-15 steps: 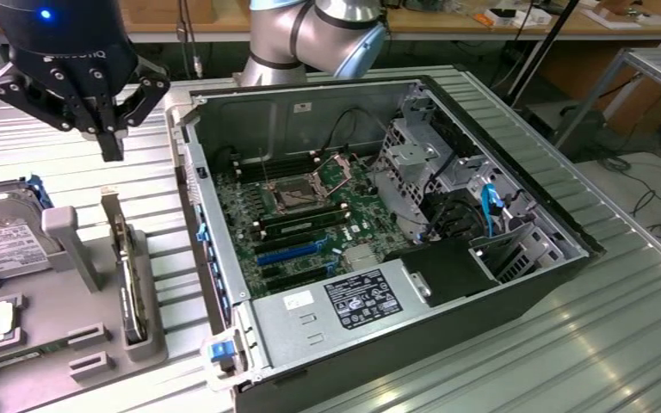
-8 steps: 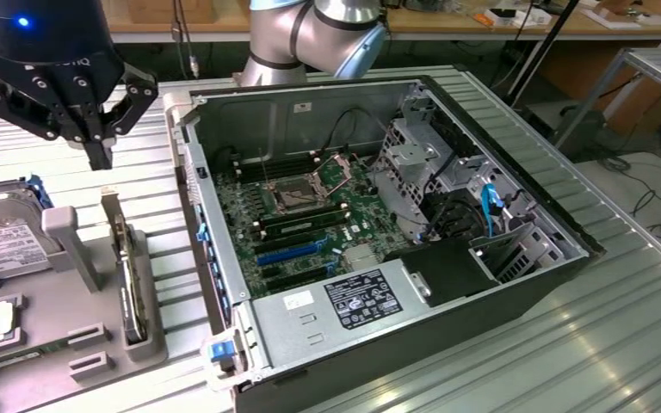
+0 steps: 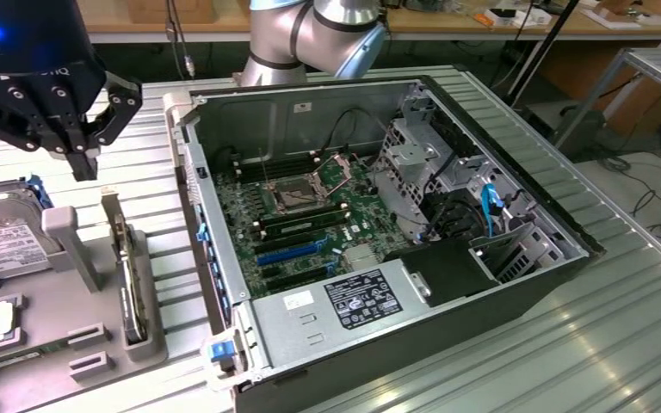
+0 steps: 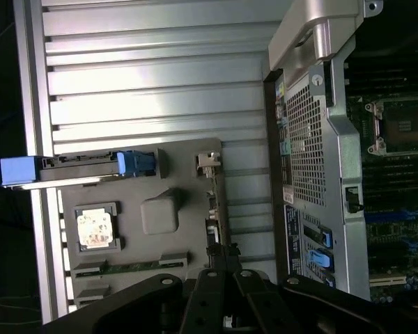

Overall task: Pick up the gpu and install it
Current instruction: 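Reach for the gpu, then pick up the gpu and move the gpu toward the slot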

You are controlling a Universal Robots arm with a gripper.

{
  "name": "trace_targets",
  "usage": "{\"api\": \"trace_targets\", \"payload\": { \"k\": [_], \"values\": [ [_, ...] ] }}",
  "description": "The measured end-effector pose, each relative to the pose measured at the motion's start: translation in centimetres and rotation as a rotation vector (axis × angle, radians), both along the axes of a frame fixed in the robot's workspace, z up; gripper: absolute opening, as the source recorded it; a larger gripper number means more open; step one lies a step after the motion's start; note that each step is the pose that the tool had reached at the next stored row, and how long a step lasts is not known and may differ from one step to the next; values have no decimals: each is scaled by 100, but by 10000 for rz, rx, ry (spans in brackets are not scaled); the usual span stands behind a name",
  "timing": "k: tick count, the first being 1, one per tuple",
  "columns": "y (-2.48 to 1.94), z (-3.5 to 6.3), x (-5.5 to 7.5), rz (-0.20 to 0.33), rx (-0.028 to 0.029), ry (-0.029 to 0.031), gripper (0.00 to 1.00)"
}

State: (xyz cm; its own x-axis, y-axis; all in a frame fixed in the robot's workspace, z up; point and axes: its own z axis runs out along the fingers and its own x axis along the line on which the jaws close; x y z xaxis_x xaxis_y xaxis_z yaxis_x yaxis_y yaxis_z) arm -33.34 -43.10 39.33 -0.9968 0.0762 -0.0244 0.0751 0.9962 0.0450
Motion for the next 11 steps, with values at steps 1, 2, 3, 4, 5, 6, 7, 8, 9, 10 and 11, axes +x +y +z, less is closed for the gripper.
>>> {"api": "trace_targets", "payload": {
  "k": [1, 2, 3, 4, 5, 6, 7, 8, 9, 10, 11],
  "values": [
    [0, 0, 0, 0, 1, -1, 11],
    [0, 0, 0, 0, 1, -1, 11],
    [0, 0, 0, 0, 1, -1, 11],
    [0, 0, 0, 0, 0, 0, 11],
    [0, 0, 0, 0, 0, 0, 11],
    [0, 0, 0, 0, 0, 0, 11],
    [0, 0, 0, 0, 0, 0, 11],
    [0, 0, 0, 0, 0, 0, 11],
    [0, 0, 0, 0, 0, 0, 11],
    [0, 0, 0, 0, 0, 0, 17],
    [0, 0, 0, 0, 0, 0, 23]
  ]
}}
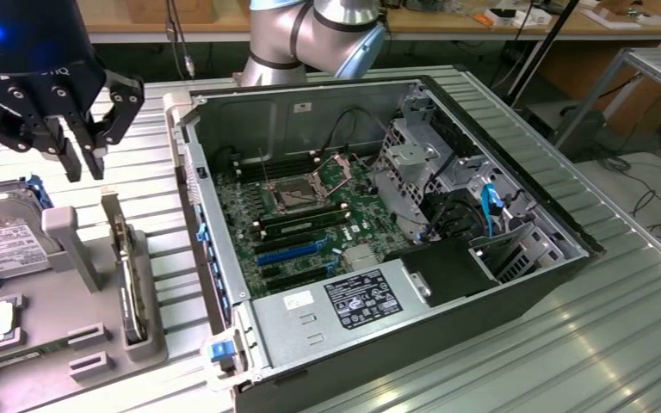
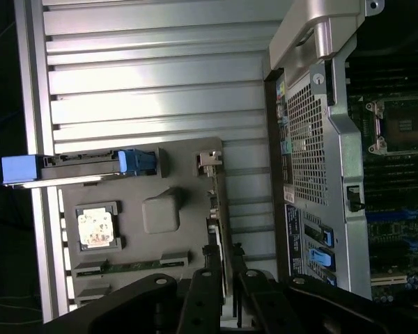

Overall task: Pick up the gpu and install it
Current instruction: 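Pick up the gpu and move the gpu toward the slot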

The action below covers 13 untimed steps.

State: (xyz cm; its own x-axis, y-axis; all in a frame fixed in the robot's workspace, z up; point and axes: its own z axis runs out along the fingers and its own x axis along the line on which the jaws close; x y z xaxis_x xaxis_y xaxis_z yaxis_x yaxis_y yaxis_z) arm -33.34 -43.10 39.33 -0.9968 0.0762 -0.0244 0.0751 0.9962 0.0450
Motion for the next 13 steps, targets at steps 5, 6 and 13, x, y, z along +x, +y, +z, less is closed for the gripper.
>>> {"api": "trace_targets", "payload": {
  "k": [5, 6, 13],
  "values": [
    [0, 0, 0, 0, 0, 0, 42],
    [0, 0, 0, 0, 0, 0, 48],
    [0, -2, 0, 0, -1, 1, 48]
  ]
}}
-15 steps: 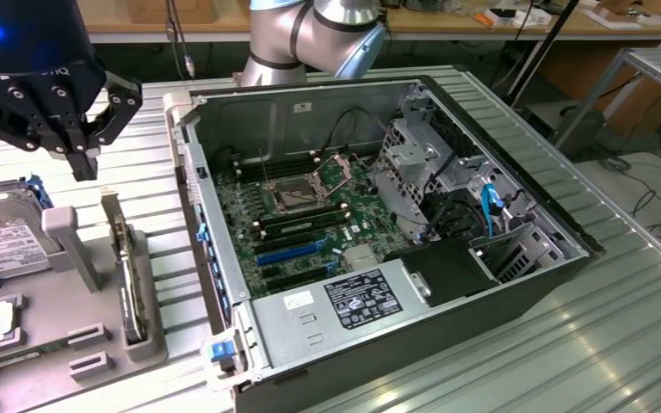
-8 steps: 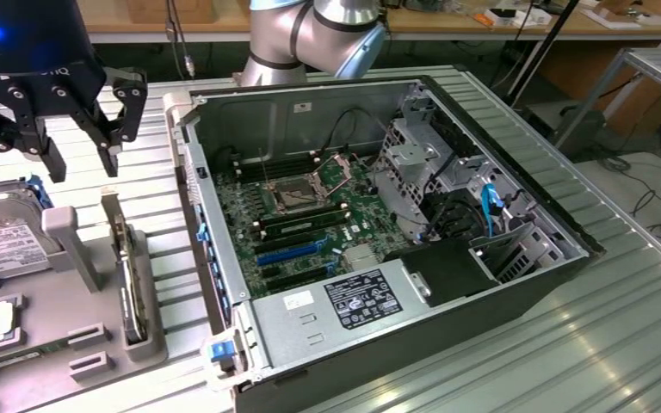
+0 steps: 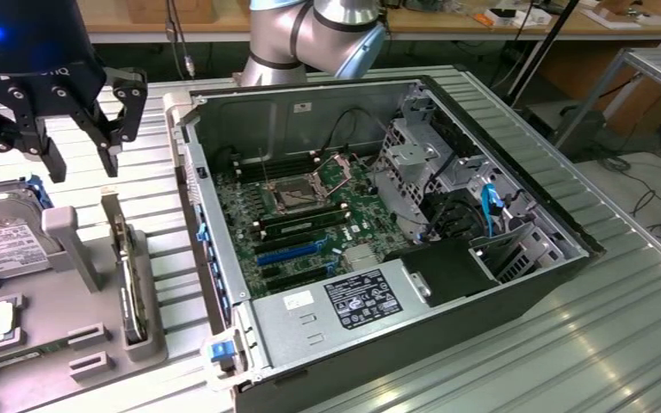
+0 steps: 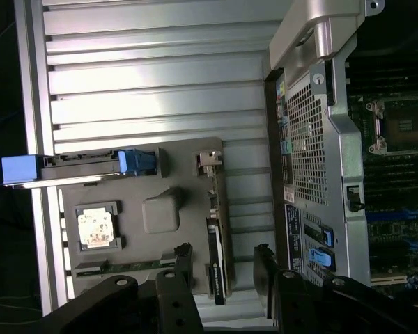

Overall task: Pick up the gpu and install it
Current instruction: 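Pick up the gpu and move the gpu toward the slot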

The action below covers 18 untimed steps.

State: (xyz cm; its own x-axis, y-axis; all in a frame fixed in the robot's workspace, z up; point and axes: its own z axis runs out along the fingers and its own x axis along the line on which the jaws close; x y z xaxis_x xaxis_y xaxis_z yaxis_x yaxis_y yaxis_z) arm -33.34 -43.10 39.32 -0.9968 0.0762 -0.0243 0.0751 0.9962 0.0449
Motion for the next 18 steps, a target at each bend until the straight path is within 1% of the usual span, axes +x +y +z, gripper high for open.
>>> {"api": "trace_targets", "payload": {
  "k": [18],
  "values": [
    [0, -117, 0, 0, 1, -1, 48]
  ]
}}
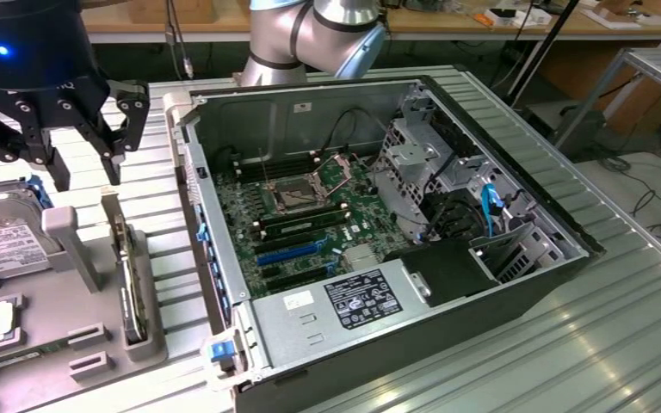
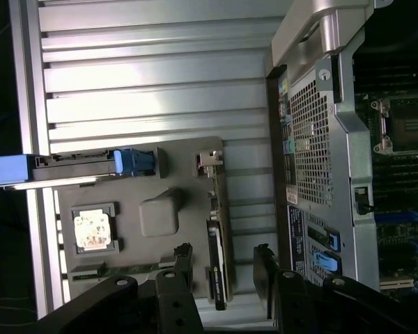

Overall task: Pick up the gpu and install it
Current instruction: 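Pick up the gpu and move the gpu toward the slot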

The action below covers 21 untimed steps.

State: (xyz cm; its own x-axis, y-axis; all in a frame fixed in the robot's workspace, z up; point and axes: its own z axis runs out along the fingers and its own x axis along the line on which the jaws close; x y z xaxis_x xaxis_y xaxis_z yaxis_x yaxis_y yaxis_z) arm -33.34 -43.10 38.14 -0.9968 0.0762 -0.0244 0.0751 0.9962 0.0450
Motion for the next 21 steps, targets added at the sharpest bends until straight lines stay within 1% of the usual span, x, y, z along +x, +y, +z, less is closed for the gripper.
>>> {"api": "trace_targets", "payload": {
  "k": [21],
  "values": [
    [-1, -194, -2, 0, -1, -1, 48]
  ]
}}
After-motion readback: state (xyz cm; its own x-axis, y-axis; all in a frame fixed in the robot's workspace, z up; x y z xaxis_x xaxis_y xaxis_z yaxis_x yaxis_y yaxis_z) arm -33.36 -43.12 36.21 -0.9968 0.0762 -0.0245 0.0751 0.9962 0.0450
